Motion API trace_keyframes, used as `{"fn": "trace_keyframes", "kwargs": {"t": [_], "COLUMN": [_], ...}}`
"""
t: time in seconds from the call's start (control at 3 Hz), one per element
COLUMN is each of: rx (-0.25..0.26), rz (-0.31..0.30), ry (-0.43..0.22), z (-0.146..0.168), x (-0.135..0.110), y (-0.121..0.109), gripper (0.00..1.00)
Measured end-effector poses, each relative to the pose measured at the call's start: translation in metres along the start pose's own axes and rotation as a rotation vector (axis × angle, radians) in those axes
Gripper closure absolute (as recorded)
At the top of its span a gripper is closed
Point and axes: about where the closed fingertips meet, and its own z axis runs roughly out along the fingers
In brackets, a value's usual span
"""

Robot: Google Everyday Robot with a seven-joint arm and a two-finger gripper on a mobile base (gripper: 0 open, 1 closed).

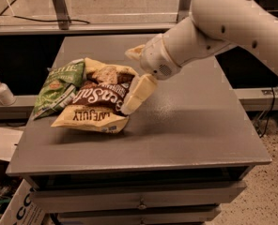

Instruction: Move brown chip bag near green jalapeno chip bag

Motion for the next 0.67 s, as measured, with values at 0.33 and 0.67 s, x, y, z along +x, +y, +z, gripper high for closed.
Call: {"fn": "trace_keyframes", "kwargs": {"t": [0.33,0.67], "rx": [0.034,0.054], "rz": [0.068,0.139], "ry": [-0.127,-0.193], "z": [-0.027,-0.045], "x": [0.027,0.067], "y": [0.01,0.029], "gripper": [0.0,0.0]}}
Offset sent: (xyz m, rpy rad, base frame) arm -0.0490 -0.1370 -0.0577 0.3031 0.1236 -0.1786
